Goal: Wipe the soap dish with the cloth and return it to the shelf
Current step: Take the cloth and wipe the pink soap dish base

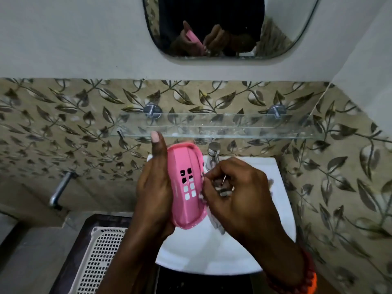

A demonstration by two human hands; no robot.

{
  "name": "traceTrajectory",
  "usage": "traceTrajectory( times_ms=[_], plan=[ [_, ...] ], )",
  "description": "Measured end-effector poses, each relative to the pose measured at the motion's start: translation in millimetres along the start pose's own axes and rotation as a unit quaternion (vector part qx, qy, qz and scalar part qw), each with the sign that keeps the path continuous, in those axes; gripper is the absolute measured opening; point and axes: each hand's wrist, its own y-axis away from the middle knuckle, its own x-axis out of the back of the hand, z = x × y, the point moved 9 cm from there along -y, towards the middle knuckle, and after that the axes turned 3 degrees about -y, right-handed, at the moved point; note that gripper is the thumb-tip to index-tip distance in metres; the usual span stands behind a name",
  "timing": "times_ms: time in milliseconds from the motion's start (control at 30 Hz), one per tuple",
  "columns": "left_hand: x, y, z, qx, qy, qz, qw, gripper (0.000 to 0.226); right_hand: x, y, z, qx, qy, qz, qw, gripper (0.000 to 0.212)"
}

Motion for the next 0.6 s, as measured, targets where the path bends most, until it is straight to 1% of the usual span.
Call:
traceTrajectory(
  times_ms=[33,100,133,167,200,233,267,300,333,400,433,467,500,533,600],
  plan=[
    [1.7,0.1,4.3,-0.004,0.002,0.010,1.000,0.070,-4.6,7.9,5.0,-0.035,-0.024,-0.015,0.999,0.013],
    [3.8,1.0,8.6,-0.010,-0.005,0.018,1.000,0.090,-12.1,25.0,16.6,-0.110,-0.087,-0.026,0.990,0.017],
    [5.5,1.4,8.5,-0.009,0.000,0.025,1.000,0.097,-13.9,31.3,24.6,-0.151,-0.125,-0.014,0.981,0.017],
    [5.8,1.7,8.5,-0.008,0.018,0.028,0.999,0.099,-14.4,36.4,33.6,-0.195,-0.157,0.001,0.968,0.016],
    [6.0,1.1,7.5,-0.011,0.041,0.029,0.999,0.096,-16.7,41.2,41.6,-0.238,-0.186,0.006,0.953,0.016],
    [4.4,-0.7,7.4,-0.022,0.068,0.021,0.997,0.089,-22.8,45.3,47.6,-0.275,-0.222,-0.004,0.935,0.020],
    [-0.1,-2.5,8.3,-0.039,0.100,0.003,0.994,0.079,-30.3,49.1,50.5,-0.295,-0.264,-0.024,0.918,0.030],
    [-6.5,-2.7,9.8,-0.055,0.134,-0.017,0.989,0.068,-36.1,51.0,49.7,-0.294,-0.294,-0.045,0.908,0.042],
    [-11.4,-2.2,9.3,-0.067,0.167,-0.034,0.983,0.060,-38.9,50.3,47.3,-0.281,-0.302,-0.057,0.909,0.050],
    [-17.0,-1.1,6.5,-0.080,0.216,-0.062,0.971,0.048,-33.4,43.9,42.6,-0.242,-0.283,-0.060,0.926,0.053],
    [-18.7,0.5,6.2,-0.085,0.229,-0.087,0.966,0.041,-26.5,38.4,42.0,-0.215,-0.250,-0.061,0.942,0.052],
    [-20.6,2.5,6.3,-0.083,0.238,-0.123,0.960,0.038,-18.4,31.2,41.7,-0.177,-0.200,-0.067,0.961,0.049],
    [-23.5,4.9,5.4,-0.063,0.245,-0.172,0.952,0.042,-9.6,23.0,41.1,-0.133,-0.130,-0.078,0.979,0.045],
    [-27.1,7.9,2.6,-0.025,0.248,-0.231,0.941,0.048,-1.8,14.3,40.0,-0.090,-0.053,-0.092,0.990,0.040],
    [-32.4,14.8,-8.0,0.074,0.229,-0.337,0.910,0.060,6.7,0.3,38.3,-0.017,0.076,-0.141,0.987,0.029]
  ],
)
